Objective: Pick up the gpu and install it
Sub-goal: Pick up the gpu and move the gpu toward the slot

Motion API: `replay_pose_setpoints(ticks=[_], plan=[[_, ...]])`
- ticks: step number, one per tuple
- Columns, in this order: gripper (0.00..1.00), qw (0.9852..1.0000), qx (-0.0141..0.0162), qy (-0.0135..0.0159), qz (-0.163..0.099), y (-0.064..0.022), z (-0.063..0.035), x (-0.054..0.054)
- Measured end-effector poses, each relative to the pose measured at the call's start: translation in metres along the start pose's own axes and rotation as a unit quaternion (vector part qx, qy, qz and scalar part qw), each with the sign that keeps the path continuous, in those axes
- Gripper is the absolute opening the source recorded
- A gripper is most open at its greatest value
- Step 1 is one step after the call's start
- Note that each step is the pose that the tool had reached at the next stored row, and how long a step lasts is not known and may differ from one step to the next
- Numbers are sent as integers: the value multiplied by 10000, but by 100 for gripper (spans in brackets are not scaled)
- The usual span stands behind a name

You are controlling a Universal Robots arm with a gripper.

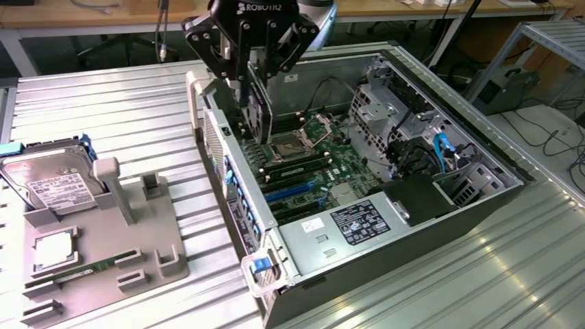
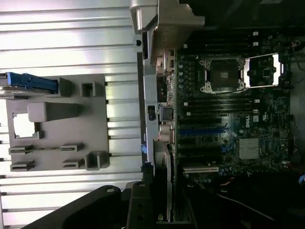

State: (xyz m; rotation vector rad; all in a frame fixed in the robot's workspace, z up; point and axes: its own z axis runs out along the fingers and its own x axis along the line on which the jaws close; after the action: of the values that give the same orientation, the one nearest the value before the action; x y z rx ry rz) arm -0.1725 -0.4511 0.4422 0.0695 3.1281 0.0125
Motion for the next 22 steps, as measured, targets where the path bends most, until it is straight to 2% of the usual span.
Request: replay_pose_setpoints(ticks=[1,2,22], plan=[[27,10000,0,0,0,9,6,-194],[27,10000,0,0,0,12,8,-258],[27,10000,0,0,0,28,18,-637]])
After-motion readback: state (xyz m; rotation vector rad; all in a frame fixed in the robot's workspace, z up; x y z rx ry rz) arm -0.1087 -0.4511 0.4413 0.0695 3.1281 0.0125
